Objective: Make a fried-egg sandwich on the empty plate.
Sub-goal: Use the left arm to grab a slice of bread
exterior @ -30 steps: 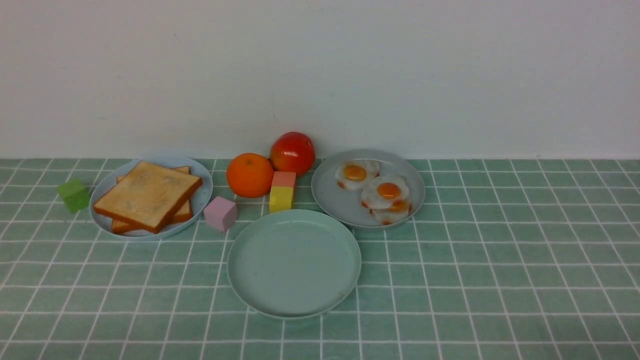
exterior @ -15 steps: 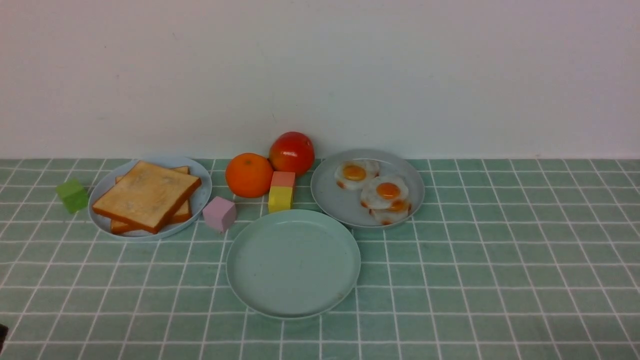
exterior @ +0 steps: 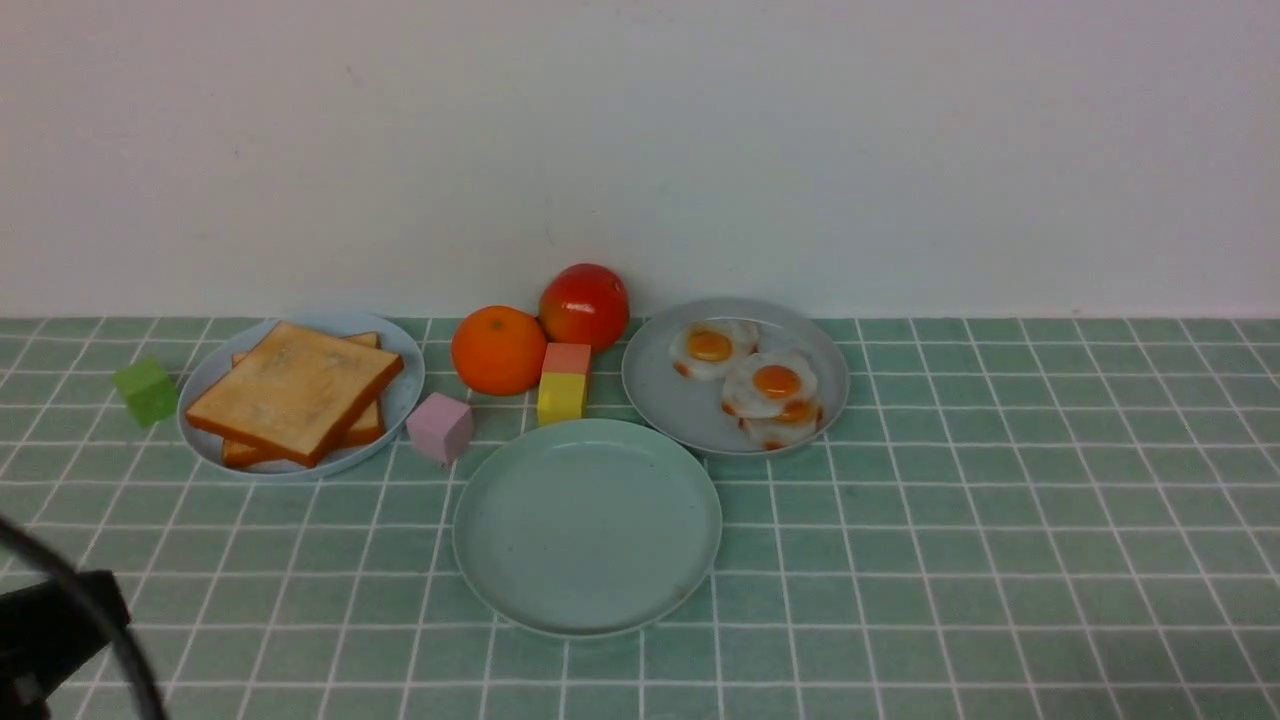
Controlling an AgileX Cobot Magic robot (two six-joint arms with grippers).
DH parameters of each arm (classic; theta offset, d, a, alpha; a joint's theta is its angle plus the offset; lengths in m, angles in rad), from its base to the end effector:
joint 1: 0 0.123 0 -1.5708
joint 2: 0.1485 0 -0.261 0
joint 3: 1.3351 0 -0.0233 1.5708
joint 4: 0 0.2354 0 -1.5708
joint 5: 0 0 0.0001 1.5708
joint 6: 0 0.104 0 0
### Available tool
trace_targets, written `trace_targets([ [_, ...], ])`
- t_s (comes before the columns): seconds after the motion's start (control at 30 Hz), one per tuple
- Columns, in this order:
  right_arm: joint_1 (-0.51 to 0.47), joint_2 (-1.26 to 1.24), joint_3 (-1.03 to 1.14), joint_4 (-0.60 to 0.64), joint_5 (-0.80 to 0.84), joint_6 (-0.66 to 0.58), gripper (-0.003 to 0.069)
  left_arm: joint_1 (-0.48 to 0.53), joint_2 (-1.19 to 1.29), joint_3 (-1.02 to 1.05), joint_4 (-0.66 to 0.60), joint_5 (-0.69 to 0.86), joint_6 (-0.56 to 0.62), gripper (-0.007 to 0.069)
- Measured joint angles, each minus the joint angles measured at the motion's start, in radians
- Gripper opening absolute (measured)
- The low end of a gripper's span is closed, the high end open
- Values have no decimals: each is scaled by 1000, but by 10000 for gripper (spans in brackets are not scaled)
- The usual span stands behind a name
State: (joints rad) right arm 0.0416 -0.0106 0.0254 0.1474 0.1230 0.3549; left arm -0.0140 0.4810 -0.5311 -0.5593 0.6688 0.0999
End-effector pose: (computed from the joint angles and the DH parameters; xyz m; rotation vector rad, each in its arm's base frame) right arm 0.0783 0.0051 0.1939 0.3593 1.5975 0.4320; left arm 0.1068 -0.0358 0.2889 -0.1345 2.0393 -0.5722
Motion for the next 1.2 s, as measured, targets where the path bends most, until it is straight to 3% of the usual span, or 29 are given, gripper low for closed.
trace_targets([
  [0.2, 1, 0, -3, 101, -123, 136, 239, -28, 247, -108, 43, 2, 49, -13],
  [0.33, 47, 9, -124, 72, 57, 141, 237, -28, 389, -133, 108, -99, 95, -13],
  [0.47, 147, 119, -363, 40, 356, 39, 193, -28, 547, -191, 142, -130, 139, -13],
  [0.57, 250, 311, -613, 27, 615, -99, 104, -29, 700, -290, 146, -89, 150, -13],
  [0.63, 289, 429, -732, 13, 734, -173, 44, -30, 766, -333, 146, -58, 152, -13],
  [0.77, 309, 656, -903, -14, 906, -297, -10, -34, 839, -375, 148, -45, 152, -13],
  [0.97, 309, 879, -1044, -22, 917, -412, -8, -118, 913, -431, 243, -138, 171, -13],
  [1.2, 309, 935, -1073, 23, 870, -481, -5, -157, 1062, -537, 399, -160, 21, -13],
])
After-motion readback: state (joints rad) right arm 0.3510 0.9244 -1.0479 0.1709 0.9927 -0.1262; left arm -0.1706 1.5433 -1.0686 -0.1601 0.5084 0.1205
